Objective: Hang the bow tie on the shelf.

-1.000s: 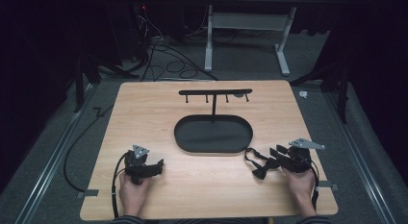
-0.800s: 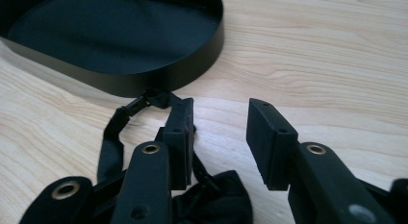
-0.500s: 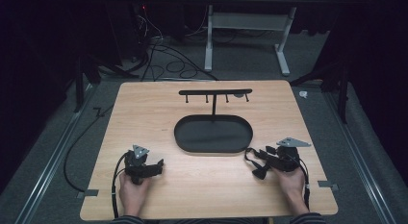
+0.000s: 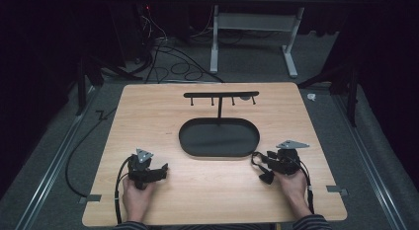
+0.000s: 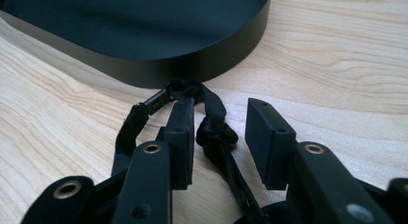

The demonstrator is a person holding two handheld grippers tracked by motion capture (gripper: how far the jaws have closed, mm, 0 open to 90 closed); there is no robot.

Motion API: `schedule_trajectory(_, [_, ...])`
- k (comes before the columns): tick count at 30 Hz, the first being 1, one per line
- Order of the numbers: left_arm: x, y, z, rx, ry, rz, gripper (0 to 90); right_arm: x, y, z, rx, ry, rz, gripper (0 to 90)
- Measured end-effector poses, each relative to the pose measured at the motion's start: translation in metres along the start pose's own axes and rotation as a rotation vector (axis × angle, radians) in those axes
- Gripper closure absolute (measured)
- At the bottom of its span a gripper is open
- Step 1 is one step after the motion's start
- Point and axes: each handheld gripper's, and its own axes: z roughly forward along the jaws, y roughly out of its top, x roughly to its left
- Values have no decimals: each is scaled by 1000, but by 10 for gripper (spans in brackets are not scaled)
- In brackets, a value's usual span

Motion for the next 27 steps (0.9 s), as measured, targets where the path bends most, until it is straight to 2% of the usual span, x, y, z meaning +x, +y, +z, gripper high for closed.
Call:
schedule_trajectory(16, [0, 0, 0, -1, 0, 0, 127, 1, -1, 5, 40, -24, -42, 772])
schedule_trajectory(22, [0, 0, 0, 0, 0, 0, 127, 2, -2, 4, 41, -23, -54, 799])
schedule_trajectory(27, [0, 0, 0, 0, 0, 0, 127, 2, -1, -2, 15, -23, -60, 805])
